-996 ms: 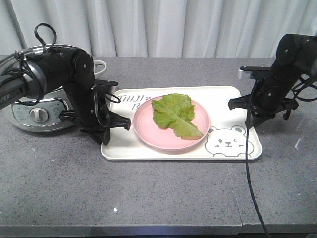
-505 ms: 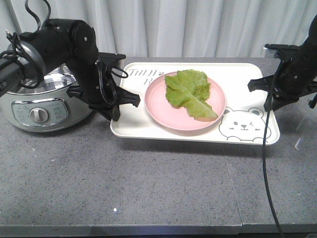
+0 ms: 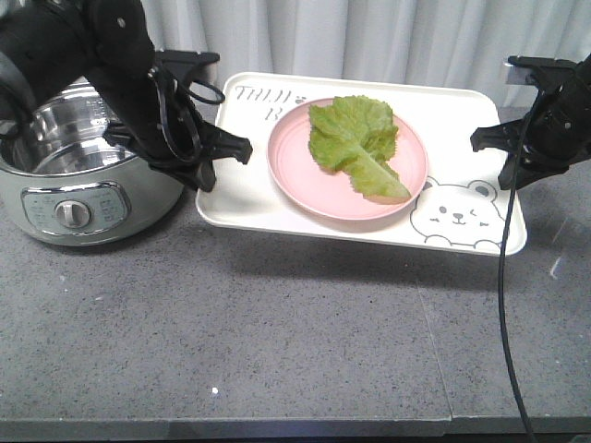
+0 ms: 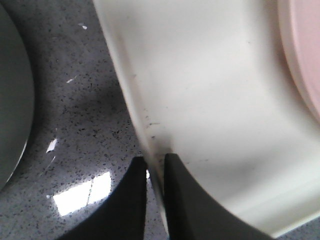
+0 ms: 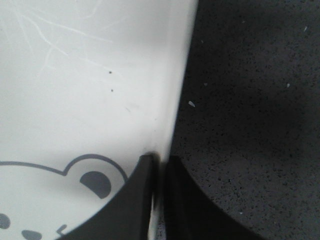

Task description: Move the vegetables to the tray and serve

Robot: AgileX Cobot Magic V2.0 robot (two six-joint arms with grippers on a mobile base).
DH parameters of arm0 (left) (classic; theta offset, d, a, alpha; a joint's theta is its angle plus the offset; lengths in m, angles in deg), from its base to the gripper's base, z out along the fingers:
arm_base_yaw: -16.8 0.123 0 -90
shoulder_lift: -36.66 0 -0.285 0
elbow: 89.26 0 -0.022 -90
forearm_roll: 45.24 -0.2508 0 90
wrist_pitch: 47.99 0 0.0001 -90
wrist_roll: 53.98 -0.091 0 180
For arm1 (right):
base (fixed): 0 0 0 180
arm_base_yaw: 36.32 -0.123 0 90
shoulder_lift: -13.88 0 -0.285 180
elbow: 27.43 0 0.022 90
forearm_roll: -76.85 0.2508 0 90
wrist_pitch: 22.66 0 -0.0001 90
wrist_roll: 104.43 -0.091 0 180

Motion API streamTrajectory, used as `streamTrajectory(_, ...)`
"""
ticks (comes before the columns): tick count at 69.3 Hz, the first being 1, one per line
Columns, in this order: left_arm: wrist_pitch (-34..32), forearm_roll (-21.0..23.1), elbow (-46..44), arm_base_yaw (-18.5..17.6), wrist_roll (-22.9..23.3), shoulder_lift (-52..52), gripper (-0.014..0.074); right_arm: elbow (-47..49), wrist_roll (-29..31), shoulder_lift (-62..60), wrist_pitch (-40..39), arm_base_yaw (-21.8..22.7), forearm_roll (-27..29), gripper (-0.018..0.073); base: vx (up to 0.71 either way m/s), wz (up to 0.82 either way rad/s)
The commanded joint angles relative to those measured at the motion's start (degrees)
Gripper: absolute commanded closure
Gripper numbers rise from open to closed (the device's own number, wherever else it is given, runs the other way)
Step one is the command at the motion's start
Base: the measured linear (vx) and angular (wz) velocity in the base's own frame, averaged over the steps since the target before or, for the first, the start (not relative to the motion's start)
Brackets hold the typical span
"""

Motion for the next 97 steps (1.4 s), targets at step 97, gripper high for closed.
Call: streamTrajectory(97,-3.32,4.74,-2.57,-1.74,-1.50,-8.03,0.0603,1.38,2.21,-9.08,2.30,-0.95,8.58,0.0565,0.00,0.00)
